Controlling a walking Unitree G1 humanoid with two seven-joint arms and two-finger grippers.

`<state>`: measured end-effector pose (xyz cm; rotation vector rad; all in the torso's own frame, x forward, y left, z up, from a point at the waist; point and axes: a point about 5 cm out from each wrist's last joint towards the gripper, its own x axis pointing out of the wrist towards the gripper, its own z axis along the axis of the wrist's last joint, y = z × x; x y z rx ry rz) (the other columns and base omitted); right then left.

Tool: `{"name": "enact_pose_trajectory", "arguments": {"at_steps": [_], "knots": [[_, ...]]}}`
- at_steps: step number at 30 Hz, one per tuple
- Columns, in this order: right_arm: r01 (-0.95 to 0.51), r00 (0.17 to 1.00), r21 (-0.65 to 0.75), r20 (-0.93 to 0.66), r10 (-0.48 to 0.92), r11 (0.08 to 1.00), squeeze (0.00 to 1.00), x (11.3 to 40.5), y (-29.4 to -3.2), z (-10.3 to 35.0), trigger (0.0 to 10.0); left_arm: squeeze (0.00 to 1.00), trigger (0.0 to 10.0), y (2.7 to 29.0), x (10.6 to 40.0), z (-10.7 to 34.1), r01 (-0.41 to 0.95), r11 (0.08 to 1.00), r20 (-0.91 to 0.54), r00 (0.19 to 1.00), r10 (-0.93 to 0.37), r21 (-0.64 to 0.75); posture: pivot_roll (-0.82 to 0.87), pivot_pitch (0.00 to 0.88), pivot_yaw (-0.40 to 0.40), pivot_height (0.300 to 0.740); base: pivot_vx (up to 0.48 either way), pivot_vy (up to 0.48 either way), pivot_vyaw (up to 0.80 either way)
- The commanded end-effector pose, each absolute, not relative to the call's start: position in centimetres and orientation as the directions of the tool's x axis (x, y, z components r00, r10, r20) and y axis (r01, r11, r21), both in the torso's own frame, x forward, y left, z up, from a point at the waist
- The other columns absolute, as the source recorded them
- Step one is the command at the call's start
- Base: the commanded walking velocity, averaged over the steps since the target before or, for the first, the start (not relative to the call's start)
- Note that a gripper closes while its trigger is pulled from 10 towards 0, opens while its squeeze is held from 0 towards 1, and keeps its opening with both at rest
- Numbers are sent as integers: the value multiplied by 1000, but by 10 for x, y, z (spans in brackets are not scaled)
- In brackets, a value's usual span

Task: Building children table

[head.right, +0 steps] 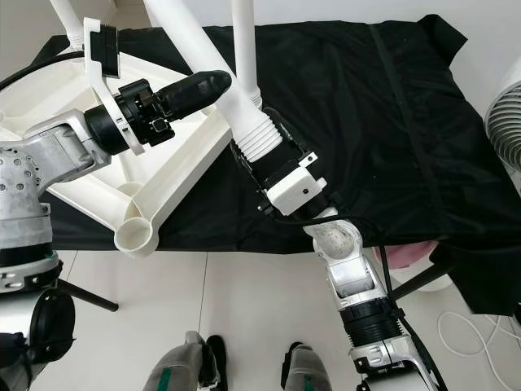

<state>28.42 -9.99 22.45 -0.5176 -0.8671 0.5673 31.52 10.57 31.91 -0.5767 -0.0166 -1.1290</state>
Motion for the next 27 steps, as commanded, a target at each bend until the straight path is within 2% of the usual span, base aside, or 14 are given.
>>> {"name": "enact_pose_trajectory", "arguments": {"at_steps": [1,6,8,16,20,21,22,23,24,25,27], "knots": [[-270,483,-654,543,687,707,0,277,-91,220,10000,0,10000,109,318,325,844,296,307,455,-836,-446,-14,157,110,740,0,0,0],[-266,483,-663,537,692,700,0,275,-91,217,10000,0,10000,112,324,328,827,325,301,489,-819,-459,-18,159,116,740,0,0,0],[-251,487,-669,537,689,700,0,274,-93,216,10000,0,10000,114,332,326,793,369,277,539,-795,-485,-24,159,119,740,0,0,0],[-221,524,-665,536,662,713,0,271,-101,211,10000,0,10000,126,348,331,712,434,262,643,-720,-553,-26,160,120,740,0,0,0],[-203,547,-664,532,646,719,0,271,-105,208,10000,0,10000,131,350,332,694,432,271,660,-701,-576,-26,160,120,740,0,0,0],[-195,554,-663,533,639,723,0,272,-106,208,10000,0,8471,131,349,332,691,422,271,659,-702,-586,-26,160,120,740,0,0,0],[-195,554,-663,533,639,723,0,272,-106,208,10000,0,8471,131,349,332,691,422,271,659,-702,-586,-26,160,120,740,0,0,0],[-193,557,-663,533,637,723,0,272,-106,207,10000,0,1255,131,349,332,690,413,277,658,-700,-595,-26,155,124,740,0,0,0],[-192,558,-663,533,636,724,0,273,-106,207,10000,0,1255,131,349,332,688,407,281,658,-699,-600,-26,155,124,740,0,0,0],[-190,561,-662,533,633,725,0,273,-107,207,10000,0,0,132,349,332,687,399,284,657,-699,-607,-26,155,124,740,0,0,0],[-188,563,-661,533,631,726,0,274,-107,207,10000,0,0,132,349,332,685,394,284,656,-699,-612,-26,155,124,740,0,0,0]]}}
